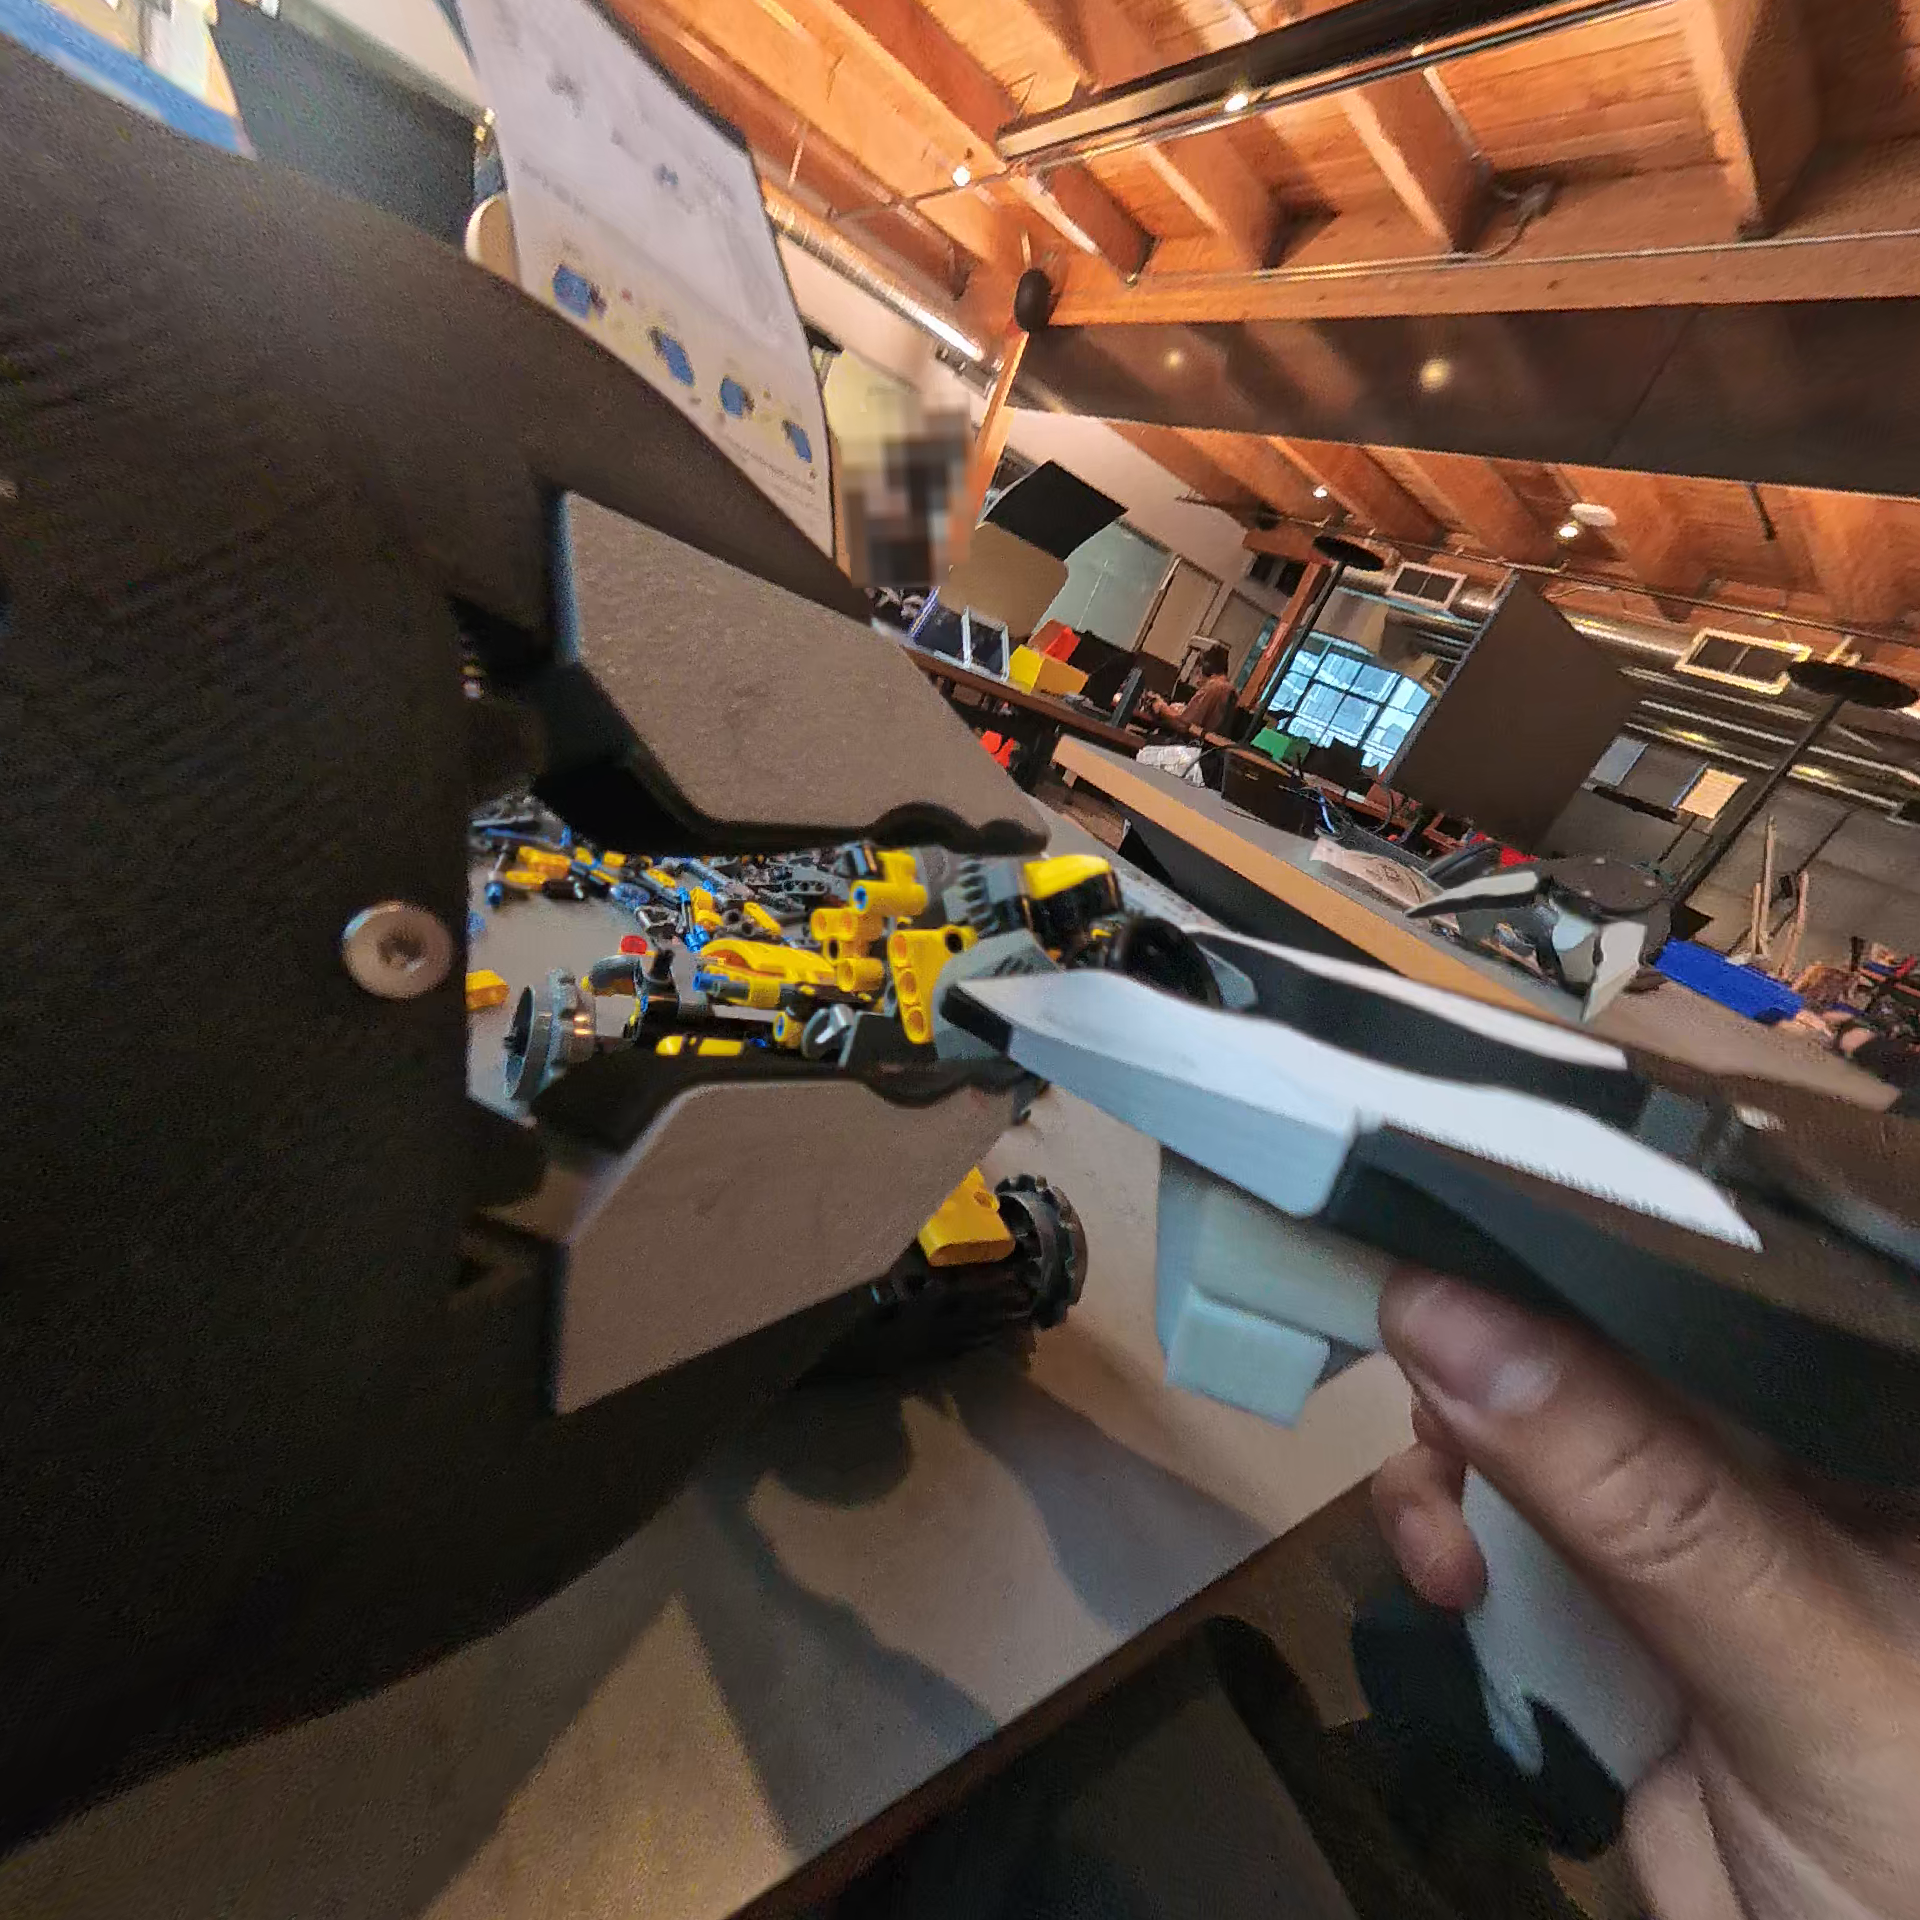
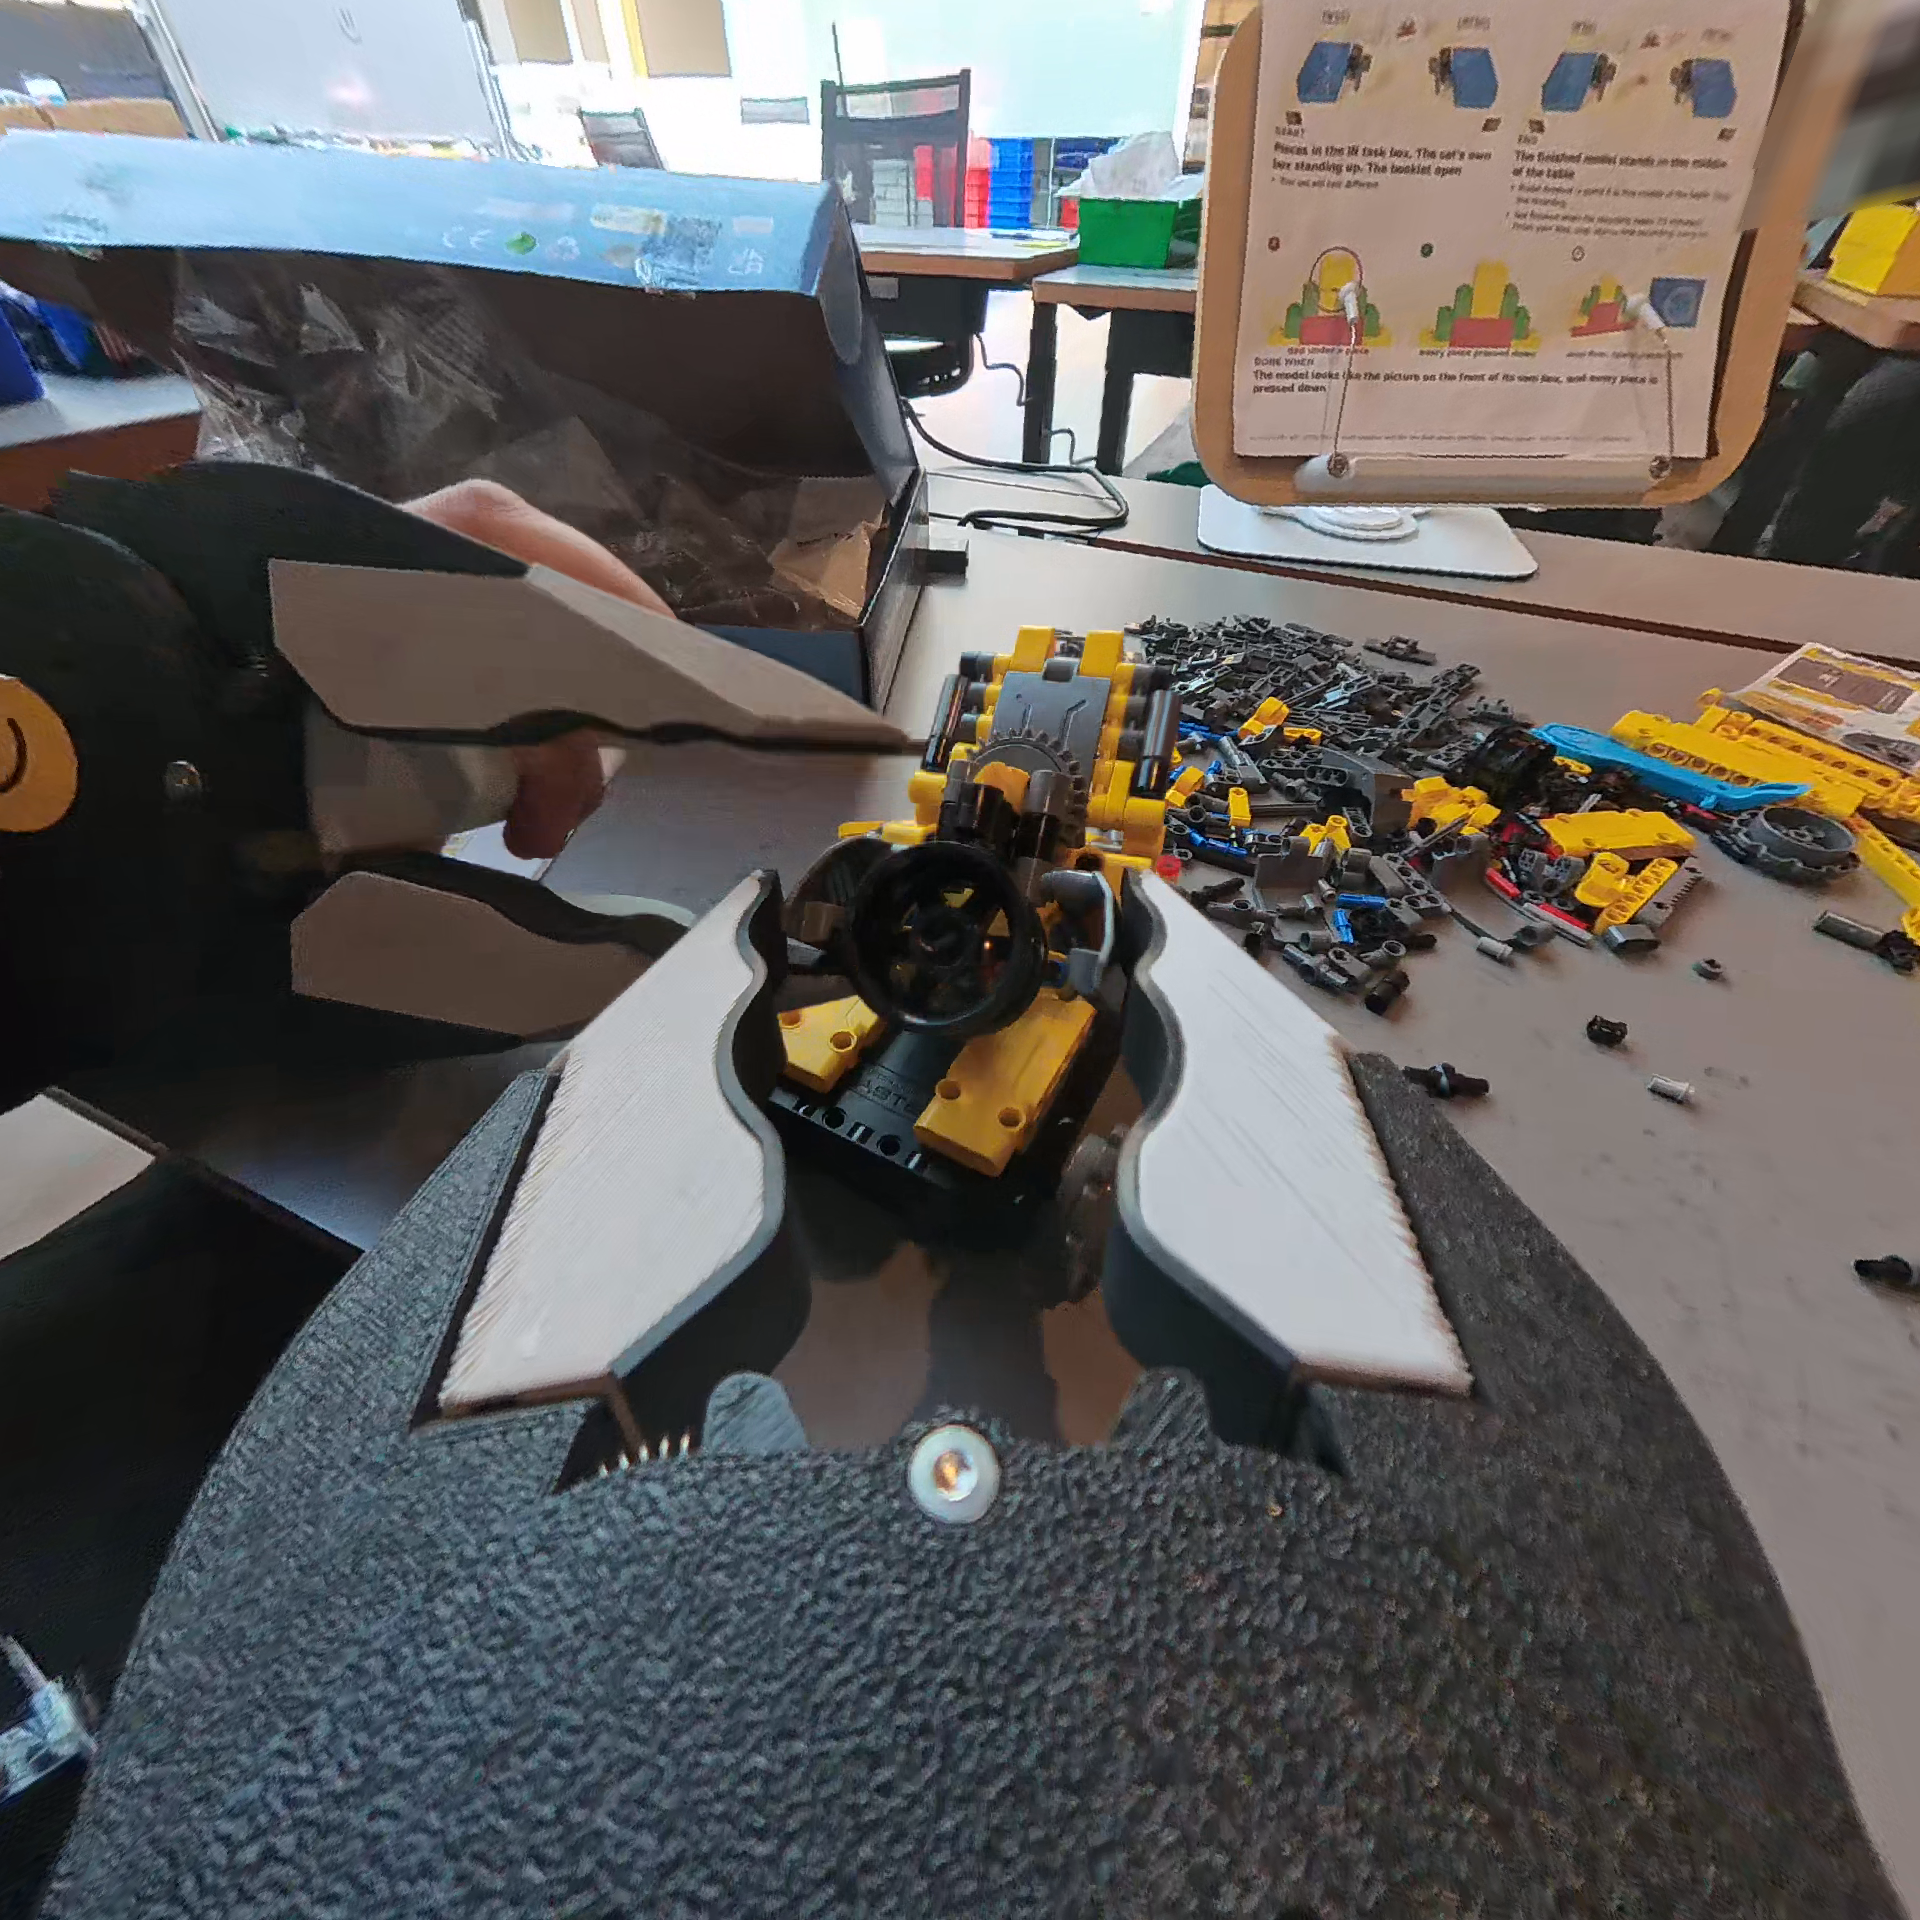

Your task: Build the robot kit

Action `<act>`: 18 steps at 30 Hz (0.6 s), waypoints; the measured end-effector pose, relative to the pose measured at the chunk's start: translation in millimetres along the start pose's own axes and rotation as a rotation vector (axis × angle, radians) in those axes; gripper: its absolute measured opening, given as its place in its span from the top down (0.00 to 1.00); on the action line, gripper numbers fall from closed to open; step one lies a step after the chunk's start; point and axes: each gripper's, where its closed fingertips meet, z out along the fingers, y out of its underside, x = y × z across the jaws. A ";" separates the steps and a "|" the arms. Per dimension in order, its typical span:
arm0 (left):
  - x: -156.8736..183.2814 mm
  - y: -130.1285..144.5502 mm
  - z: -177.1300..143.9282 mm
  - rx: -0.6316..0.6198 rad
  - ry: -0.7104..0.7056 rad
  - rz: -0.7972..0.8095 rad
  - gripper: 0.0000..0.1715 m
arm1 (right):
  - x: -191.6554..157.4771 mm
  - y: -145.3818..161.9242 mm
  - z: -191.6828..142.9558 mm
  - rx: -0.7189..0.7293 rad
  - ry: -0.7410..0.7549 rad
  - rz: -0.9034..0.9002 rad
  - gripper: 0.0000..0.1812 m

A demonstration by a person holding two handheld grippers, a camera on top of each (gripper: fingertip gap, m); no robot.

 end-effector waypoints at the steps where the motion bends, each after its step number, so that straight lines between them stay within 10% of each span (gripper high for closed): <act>1: -1.0 1.7 0.5 -0.001 0.005 -0.031 0.77 | 1.5 1.1 -0.9 0.007 0.000 0.015 0.66; 18: 25.9 36.4 -26.4 -0.260 0.383 -0.686 0.70 | 6.0 44.9 -8.2 -0.045 -0.076 0.176 0.67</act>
